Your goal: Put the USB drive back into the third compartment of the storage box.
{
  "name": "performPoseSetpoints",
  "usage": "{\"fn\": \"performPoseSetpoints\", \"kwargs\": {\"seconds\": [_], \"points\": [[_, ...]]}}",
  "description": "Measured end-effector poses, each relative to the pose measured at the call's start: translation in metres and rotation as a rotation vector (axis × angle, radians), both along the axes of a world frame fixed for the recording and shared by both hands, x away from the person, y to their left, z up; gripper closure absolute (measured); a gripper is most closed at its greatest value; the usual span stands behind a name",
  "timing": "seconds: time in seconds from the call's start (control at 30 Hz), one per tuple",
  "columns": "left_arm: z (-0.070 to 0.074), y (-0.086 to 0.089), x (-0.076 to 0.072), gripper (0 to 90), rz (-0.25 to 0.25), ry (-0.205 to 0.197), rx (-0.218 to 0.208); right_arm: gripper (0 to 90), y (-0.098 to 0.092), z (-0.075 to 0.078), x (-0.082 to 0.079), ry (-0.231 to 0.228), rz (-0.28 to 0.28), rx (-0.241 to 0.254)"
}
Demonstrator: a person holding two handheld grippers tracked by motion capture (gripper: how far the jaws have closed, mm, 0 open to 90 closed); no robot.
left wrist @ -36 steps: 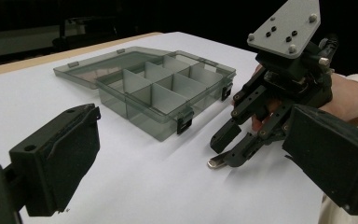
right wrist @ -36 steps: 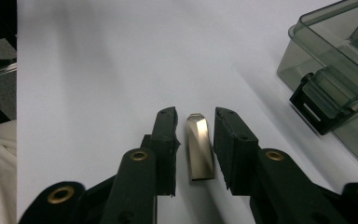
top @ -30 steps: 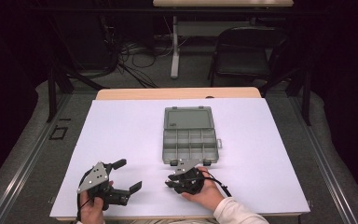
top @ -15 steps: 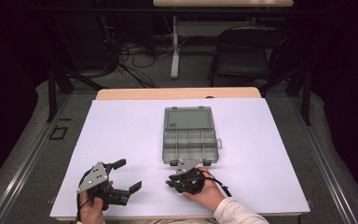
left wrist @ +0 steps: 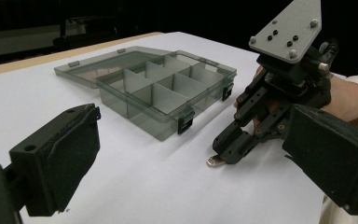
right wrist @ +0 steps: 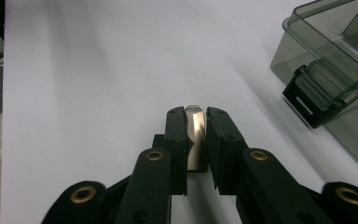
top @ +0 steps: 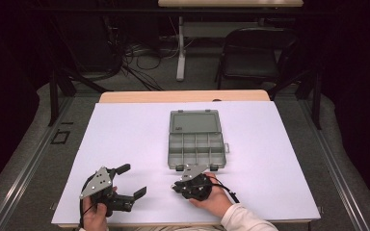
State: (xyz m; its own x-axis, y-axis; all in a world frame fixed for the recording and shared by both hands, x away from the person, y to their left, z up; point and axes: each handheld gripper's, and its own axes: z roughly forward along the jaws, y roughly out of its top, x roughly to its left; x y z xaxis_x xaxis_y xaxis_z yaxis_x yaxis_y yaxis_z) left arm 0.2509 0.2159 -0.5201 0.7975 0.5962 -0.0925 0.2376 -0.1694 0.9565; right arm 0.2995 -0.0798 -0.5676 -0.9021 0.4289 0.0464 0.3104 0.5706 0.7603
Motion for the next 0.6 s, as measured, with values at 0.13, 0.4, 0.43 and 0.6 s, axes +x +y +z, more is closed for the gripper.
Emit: {"fn": "performPoseSetpoints", "kwargs": {"seconds": [0.13,0.4,0.43,0.6], "points": [[0.0000,0.0000,-0.0001,3.6,0.000,0.000,-0.001,79.4,0.0000,0.0000,0.0001,-0.001,0.001,0.000],[0.0000,0.0002,0.0001,3.6,0.000,0.000,-0.001,79.4,0.0003,0.0005,-0.0006,0.002,0.007,0.004],[-0.0001,0.0001,0.0000,3.6,0.001,0.001,-0.002,79.4,0.0001,0.0008,-0.0006,0.001,0.008,0.005],[-0.0001,0.0002,0.0000,3.6,0.000,0.002,-0.002,79.4,-0.0004,0.0015,-0.0003,-0.001,0.005,0.010]]}}
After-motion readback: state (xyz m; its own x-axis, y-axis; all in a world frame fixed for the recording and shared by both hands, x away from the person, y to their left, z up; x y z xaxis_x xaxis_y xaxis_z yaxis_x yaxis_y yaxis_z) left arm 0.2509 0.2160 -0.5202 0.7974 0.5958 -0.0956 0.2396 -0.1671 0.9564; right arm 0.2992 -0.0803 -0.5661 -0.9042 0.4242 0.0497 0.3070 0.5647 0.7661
